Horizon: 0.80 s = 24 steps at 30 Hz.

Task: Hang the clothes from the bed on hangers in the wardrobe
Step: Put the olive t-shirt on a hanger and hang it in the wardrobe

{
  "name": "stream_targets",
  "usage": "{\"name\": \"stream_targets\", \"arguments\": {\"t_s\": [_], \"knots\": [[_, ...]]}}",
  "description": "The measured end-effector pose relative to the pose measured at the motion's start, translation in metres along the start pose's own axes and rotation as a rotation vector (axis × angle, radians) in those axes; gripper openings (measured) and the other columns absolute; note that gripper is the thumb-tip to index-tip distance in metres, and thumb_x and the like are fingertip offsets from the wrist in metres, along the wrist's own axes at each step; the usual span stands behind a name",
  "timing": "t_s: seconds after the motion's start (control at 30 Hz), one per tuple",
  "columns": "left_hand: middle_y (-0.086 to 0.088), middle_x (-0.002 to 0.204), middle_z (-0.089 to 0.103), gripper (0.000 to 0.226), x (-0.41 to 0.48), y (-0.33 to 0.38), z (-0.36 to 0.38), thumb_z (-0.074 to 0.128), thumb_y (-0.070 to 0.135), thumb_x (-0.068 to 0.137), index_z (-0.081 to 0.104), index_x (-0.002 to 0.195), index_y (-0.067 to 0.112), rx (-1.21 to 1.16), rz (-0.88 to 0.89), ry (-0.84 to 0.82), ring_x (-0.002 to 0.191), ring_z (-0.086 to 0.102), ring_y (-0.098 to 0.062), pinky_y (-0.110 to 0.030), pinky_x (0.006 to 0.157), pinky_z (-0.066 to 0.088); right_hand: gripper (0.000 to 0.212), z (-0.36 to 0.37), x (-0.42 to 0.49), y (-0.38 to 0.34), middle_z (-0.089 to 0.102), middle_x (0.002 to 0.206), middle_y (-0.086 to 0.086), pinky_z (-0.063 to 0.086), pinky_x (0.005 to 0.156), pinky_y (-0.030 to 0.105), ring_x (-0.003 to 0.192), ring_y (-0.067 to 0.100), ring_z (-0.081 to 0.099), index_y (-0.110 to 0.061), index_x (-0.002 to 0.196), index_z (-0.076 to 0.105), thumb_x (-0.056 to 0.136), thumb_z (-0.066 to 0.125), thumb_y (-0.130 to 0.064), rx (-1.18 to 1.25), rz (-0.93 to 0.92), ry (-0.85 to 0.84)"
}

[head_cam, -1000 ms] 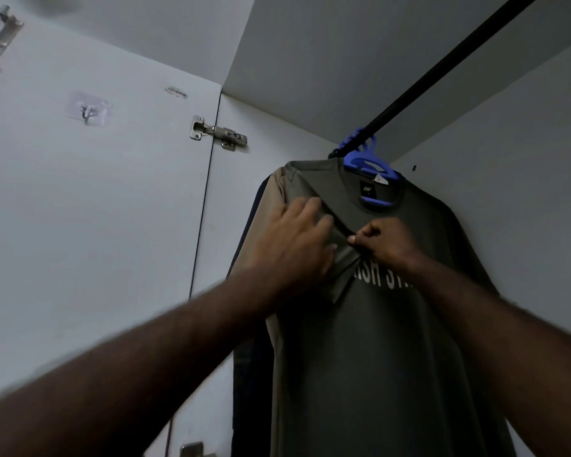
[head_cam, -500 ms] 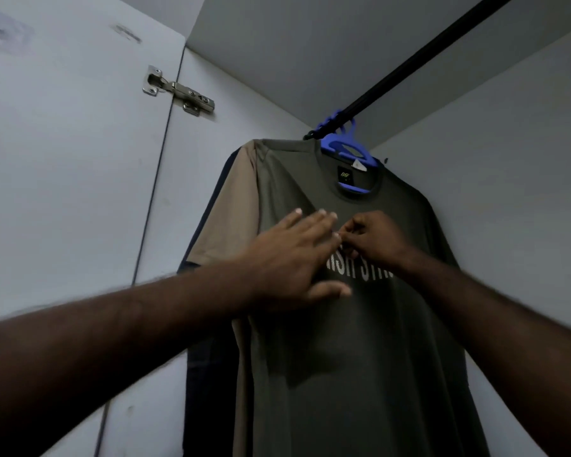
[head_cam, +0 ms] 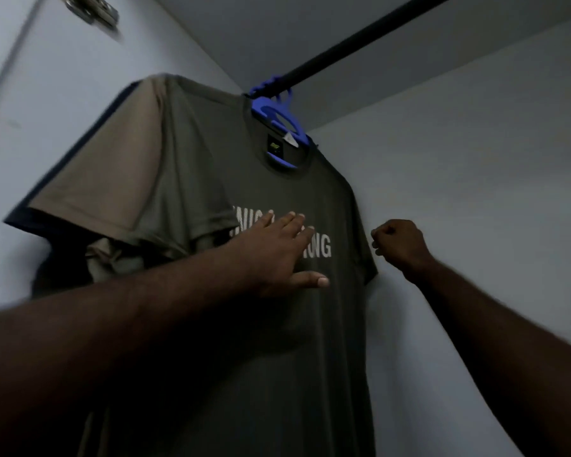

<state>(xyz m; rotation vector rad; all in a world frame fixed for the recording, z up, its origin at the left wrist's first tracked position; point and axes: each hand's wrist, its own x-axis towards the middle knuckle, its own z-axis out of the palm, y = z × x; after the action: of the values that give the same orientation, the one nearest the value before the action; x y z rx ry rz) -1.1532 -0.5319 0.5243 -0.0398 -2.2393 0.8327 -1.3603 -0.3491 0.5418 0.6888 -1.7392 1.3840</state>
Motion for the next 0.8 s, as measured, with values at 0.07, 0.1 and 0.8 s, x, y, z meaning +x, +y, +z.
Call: {"name": "stream_targets", "arguments": {"t_s": [0.07, 0.1, 0.8], "knots": [[-0.01, 0.163, 0.002, 0.092, 0.012, 0.009, 0.0, 0.022, 0.074, 0.087, 0.006, 0.156, 0.014, -0.021, 0.04, 0.035, 0.151, 0.0, -0.02, -0.042, 0.122, 0.0, 0.036, -0.005, 0.007, 0.022, 0.07, 0.091, 0.02, 0.056, 0.087, 0.05, 0.091, 0.036, 0.068, 0.003, 0.086, 0.065, 0.092, 0.062, -0.032, 0.0, 0.115, -0.005], [-0.01, 0.163, 0.003, 0.09, 0.018, 0.014, 0.001, 0.023, 0.073, 0.089, 0.008, 0.156, 0.015, -0.021, 0.059, 0.049, 0.151, 0.0, -0.02, -0.042, 0.122, 0.0, 0.046, -0.005, 0.009, 0.03, 0.069, 0.094, 0.023, 0.056, 0.085, 0.05, 0.091, 0.038, 0.067, 0.005, 0.089, 0.063, 0.093, 0.06, -0.042, -0.005, 0.148, -0.026], [-0.011, 0.119, 0.057, 0.046, 0.087, 0.058, 0.034, 0.061, 0.046, 0.087, 0.053, 0.116, 0.011, -0.366, -0.142, 0.165, 0.111, 0.056, -0.028, -0.037, 0.09, 0.048, 0.014, -0.004, -0.003, 0.017, 0.064, 0.082, 0.013, 0.047, 0.07, 0.035, 0.078, 0.022, 0.06, -0.007, 0.075, 0.061, 0.084, 0.07, -0.014, 0.423, 0.123, -0.04]]}}
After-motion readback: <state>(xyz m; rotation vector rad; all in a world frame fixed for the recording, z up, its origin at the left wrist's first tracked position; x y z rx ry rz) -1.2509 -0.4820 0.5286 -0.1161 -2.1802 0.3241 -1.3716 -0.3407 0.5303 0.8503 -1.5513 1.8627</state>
